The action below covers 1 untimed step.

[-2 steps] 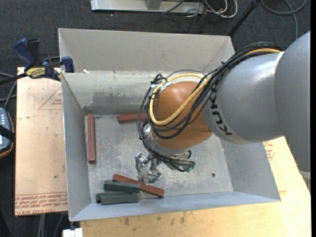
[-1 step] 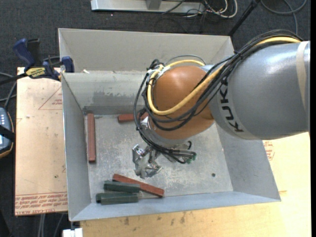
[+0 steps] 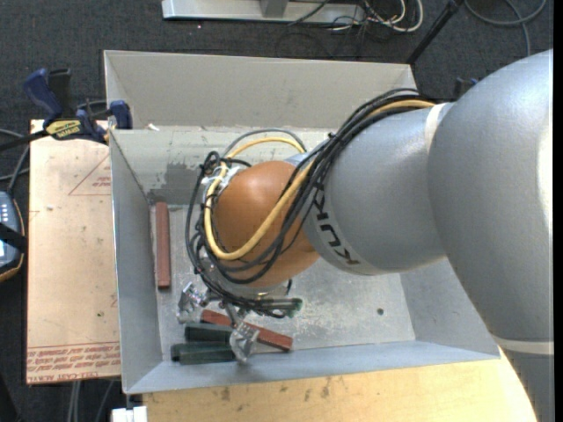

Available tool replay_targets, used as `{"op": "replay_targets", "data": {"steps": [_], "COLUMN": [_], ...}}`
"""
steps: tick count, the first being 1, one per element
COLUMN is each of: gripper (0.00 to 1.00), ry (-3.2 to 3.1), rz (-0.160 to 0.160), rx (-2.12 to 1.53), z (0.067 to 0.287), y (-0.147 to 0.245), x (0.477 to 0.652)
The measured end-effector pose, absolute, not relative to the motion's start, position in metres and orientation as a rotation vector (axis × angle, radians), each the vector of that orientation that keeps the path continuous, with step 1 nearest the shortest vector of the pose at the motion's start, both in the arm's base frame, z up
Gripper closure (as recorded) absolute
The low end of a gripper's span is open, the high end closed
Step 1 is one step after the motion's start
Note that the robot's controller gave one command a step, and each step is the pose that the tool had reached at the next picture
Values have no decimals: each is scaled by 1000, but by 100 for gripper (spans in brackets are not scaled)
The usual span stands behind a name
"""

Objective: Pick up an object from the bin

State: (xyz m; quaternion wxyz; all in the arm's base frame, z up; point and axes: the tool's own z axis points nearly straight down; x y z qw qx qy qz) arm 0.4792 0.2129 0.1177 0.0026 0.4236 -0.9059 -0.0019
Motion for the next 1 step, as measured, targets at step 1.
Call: {"op": "replay_targets", "data": {"steps": [1], "gripper": [0], "ry": [-2849], "rz": [-4], "rx": [1327], "z": [120], "y": [212], "x": [481]}}
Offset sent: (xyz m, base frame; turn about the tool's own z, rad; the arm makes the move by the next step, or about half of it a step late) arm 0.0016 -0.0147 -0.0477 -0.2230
